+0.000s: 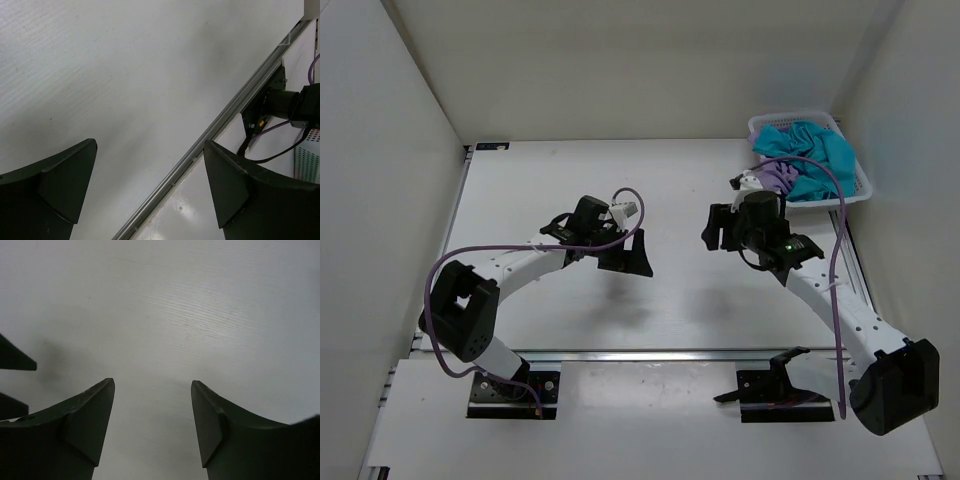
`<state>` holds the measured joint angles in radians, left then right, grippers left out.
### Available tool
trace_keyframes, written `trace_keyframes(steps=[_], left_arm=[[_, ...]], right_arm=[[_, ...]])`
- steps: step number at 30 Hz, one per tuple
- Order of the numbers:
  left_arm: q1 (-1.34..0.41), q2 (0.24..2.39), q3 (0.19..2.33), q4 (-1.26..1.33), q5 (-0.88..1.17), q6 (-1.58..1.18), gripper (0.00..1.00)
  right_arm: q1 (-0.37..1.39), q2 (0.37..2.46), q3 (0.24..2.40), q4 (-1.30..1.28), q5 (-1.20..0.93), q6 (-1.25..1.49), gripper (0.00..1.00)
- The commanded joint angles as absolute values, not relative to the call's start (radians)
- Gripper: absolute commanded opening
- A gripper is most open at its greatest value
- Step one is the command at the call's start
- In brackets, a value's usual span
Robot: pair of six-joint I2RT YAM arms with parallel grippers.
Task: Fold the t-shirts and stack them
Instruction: Grab crumpled tshirt from bin with the right arm
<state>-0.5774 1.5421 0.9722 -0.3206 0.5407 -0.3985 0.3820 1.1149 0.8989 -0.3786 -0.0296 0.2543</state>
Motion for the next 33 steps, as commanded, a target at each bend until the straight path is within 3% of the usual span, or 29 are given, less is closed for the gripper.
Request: trace_keyframes(steps=[1, 4, 7, 9, 12, 14, 17, 18, 20, 22, 23, 24, 25, 26, 28, 31, 33], left_arm=[[-0.562, 1.502, 1.003, -0.341, 0.560, -0.386, 0.99], [-0.595, 1.462, 1.000, -0.292, 0.574, -0.405, 0.99], [-0.592, 1.425, 0.953, -0.139, 0.761, -0.460, 0.98], [-0.562, 1.443, 0.907, -0.019, 0.975, -0.563, 0.98], [-0.540, 1.448, 0.841, 0.205, 0.996, -0.713, 0.98], [-0.546, 1.440, 0.835, 0.215, 0.942, -0.727, 0.98], [-0.574, 1.430, 0.818, 0.227, 0.876, -0.742, 0.95], [-0.581, 1.428, 0.815, 0.221, 0.874, -0.742, 0.90], [-0.581, 1.414, 0.775, 0.250, 0.827, -0.771, 0.09], [-0.578, 1.402, 0.753, 0.248, 0.818, -0.766, 0.01], [-0.589, 1.390, 0.755, 0.208, 0.790, -0.732, 0.03], [-0.589, 1.378, 0.753, 0.189, 0.779, -0.724, 0.05], [-0.606, 1.368, 0.750, 0.178, 0.750, -0.707, 0.18], [-0.604, 1.364, 0.738, 0.189, 0.750, -0.707, 0.29], [-0.606, 1.355, 0.709, 0.248, 0.779, -0.733, 0.40], [-0.632, 1.344, 0.719, 0.208, 0.741, -0.675, 0.53], [-0.647, 1.338, 0.724, 0.153, 0.695, -0.652, 0.55]], right_arm=[[0.416, 1.074, 0.922, -0.324, -0.084, 0.236, 0.61], [0.365, 1.014, 0.876, -0.233, -0.196, 0.285, 0.65], [0.282, 1.058, 0.932, -0.335, -0.232, 0.293, 0.44], [0.305, 1.123, 1.018, -0.420, -0.084, 0.275, 0.20], [0.360, 1.149, 1.060, -0.413, 0.038, 0.242, 0.05], [0.344, 1.158, 1.090, -0.397, 0.110, 0.230, 0.01], [0.215, 1.178, 1.155, -0.397, 0.069, 0.207, 0.03], [0.145, 1.189, 1.181, -0.402, 0.025, 0.210, 0.04], [0.016, 1.256, 1.231, -0.419, -0.021, 0.209, 0.04], [0.002, 1.328, 1.302, -0.432, 0.073, 0.186, 0.11], [0.002, 1.368, 1.319, -0.439, 0.110, 0.170, 0.15], [-0.032, 1.391, 1.354, -0.439, 0.150, 0.151, 0.27], [-0.050, 1.443, 1.367, -0.420, 0.175, 0.129, 0.32], [-0.084, 1.489, 1.411, -0.410, 0.151, 0.132, 0.44], [-0.141, 1.554, 1.454, -0.387, 0.111, 0.130, 0.52], [-0.207, 1.688, 1.529, -0.367, 0.072, 0.147, 0.56], [-0.227, 1.748, 1.578, -0.367, 0.063, 0.135, 0.55]])
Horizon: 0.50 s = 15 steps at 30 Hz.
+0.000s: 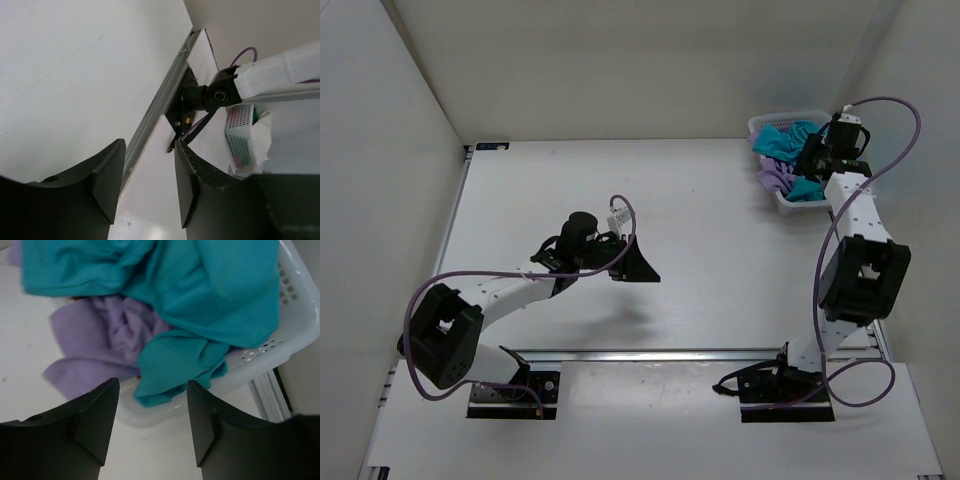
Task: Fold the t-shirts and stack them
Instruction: Grab crumpled tshirt from bin with the right arm
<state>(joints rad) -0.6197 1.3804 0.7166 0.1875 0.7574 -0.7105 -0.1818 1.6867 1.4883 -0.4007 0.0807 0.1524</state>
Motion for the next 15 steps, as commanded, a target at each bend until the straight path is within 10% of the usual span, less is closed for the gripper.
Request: trace_keyframes(steps=[1, 15], left_arm=[[-0.655, 1.333, 0.718, 0.147, 0.695, -0.647, 0.55], [-0.626, 1.408, 0.701, 0.182, 0.709, -0.660, 0.51]], right_arm=[[-0.233, 1.767, 1.601, -0.356, 0.063, 0.123, 0.54], [-0.287, 2.181, 2.039, -0.416, -0.077, 0.115, 0.50]])
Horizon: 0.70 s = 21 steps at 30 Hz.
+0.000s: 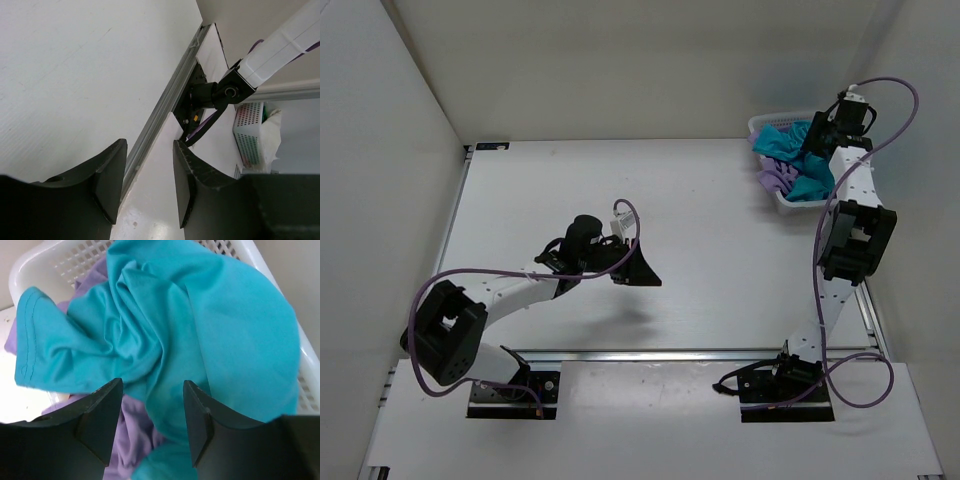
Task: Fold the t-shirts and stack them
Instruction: Grab crumpled tshirt from bin with the right arm
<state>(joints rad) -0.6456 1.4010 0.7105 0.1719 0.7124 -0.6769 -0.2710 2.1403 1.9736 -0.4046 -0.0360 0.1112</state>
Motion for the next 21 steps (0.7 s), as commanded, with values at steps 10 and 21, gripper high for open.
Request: trace_keyframes(steps=[10, 21], left_arm=[[-0.624, 1.437, 0.701, 0.172, 0.684, -0.657, 0.50], [-0.560, 1.372, 0.709, 0.146, 0.634, -0.695, 0.47]], right_arm=[[-0.281, 2.246, 2.227, -0.445, -0.161, 0.152, 0.05], [-0.151, 1.849, 2.252, -0.486, -0.153, 0.106, 0.00]])
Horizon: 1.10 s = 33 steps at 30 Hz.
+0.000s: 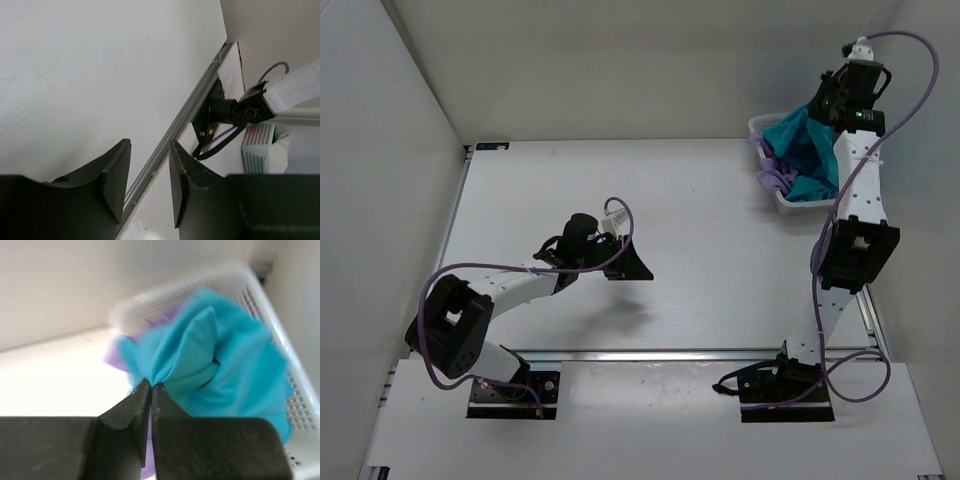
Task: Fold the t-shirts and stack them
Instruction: Grab crumpled tshirt from bin with the right arm, then move the tshirt to the center of the board
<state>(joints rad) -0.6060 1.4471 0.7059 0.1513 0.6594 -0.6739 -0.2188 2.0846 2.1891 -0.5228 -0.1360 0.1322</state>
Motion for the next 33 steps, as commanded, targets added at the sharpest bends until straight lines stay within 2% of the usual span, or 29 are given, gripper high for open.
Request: trace_keyframes(steps=[1, 8, 11, 14, 15, 17, 19, 22, 27, 29, 31, 33], left_arm=[[-0.542, 1.359, 0.707, 0.144, 0.635, -0.698, 0.47], [-0.382, 1.270, 0.718, 0.185, 0.661, -0.813, 0.46], [-0.280, 1.243, 0.730, 0.196, 0.692, -0.854, 0.46], [-0.175, 1.203, 0.736, 0.148, 0.693, -0.856, 0.44], [-0.140, 1.200, 0.739, 0.120, 0.672, -0.848, 0.44], [-0.111, 1.198, 0.739, 0.077, 0.641, -0.827, 0.45], [-0.094, 1.203, 0.709, 0.095, 0.614, -0.828, 0.46], [-0.115, 1.236, 0.640, 0.161, 0.612, -0.870, 0.46], [-0.164, 1.261, 0.598, 0.206, 0.580, -0.891, 0.47], [-0.172, 1.255, 0.582, 0.222, 0.572, -0.905, 0.45], [-0.164, 1.243, 0.580, 0.245, 0.561, -0.926, 0.45], [-0.140, 1.241, 0.615, 0.230, 0.561, -0.934, 0.46]], right_arm=[[-0.106, 1.827, 2.249, -0.497, -0.129, 0.086, 0.00], [0.256, 1.614, 2.168, -0.532, 0.063, 0.015, 0.00], [0.400, 1.533, 2.012, -0.516, 0.121, 0.060, 0.00], [0.518, 1.364, 1.574, -0.361, 0.105, 0.162, 0.00], [0.532, 1.347, 1.492, -0.289, 0.095, 0.187, 0.00], [0.569, 1.302, 1.225, -0.214, -0.018, 0.262, 0.00], [0.569, 1.304, 1.111, -0.177, -0.119, 0.305, 0.00], [0.589, 1.277, 1.066, -0.170, -0.080, 0.308, 0.00], [0.551, 1.273, 1.110, -0.169, -0.163, 0.324, 0.00], [0.571, 1.319, 1.205, -0.215, -0.186, 0.313, 0.00], [0.668, 1.363, 1.325, -0.312, -0.160, 0.281, 0.00], [0.778, 1.425, 1.560, -0.417, -0.088, 0.201, 0.00]])
